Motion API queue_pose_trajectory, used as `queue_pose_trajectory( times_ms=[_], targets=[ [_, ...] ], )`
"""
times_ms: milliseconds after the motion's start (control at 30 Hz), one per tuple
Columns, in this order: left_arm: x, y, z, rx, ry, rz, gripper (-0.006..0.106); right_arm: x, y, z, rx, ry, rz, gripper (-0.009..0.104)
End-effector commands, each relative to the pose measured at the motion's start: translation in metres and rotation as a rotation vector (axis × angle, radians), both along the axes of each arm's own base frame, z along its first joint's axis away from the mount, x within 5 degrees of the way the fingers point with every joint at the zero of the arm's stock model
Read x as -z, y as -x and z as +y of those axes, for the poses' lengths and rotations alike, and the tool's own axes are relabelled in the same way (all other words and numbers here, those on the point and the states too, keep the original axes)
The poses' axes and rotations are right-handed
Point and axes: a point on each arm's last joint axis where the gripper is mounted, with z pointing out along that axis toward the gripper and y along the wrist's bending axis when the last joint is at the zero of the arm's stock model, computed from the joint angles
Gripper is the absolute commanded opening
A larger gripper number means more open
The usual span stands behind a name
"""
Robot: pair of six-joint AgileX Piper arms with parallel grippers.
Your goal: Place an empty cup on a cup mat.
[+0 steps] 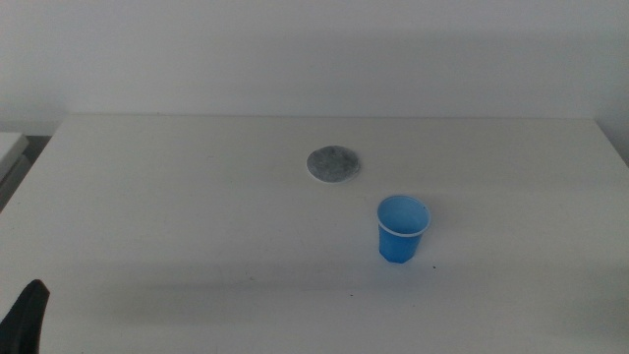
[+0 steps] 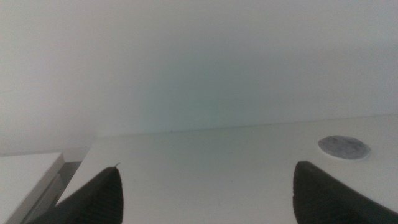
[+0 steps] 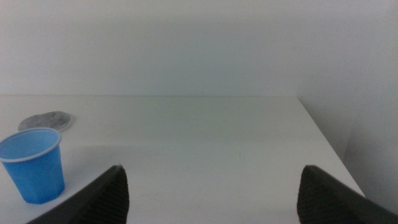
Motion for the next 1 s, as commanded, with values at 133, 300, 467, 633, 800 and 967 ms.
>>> queue_pose_trajectory(
  times_ms=[133,300,467,633,800,967],
  targets=[
    [-0.001,0.0,0.0,0.004,0.007,-0.009,0.094,-0.001,0.0,0.0,0.0,-0.017,-0.018,0.084],
    [-0.001,0.0,0.0,0.004,0.007,-0.009,0.094,-0.002,-0.005,0.001,0.0,-0.061,0.024,0.084],
    [-0.001,0.0,0.0,0.004,0.007,-0.009,0.094,-0.025,-0.024,0.001,0.007,-0.071,0.171,0.084],
    [-0.001,0.0,0.0,0.004,0.007,-0.009,0.094,-0.057,-0.056,0.004,0.009,-0.115,0.466,0.084],
    [-0.001,0.0,0.0,0.004,0.007,-0.009,0.094,-0.086,-0.08,0.008,-0.004,-0.142,0.788,0.084],
    [-0.001,0.0,0.0,0.004,0.007,-0.009,0.094,-0.098,-0.103,0.009,0.006,-0.193,0.8,0.084]
  ],
)
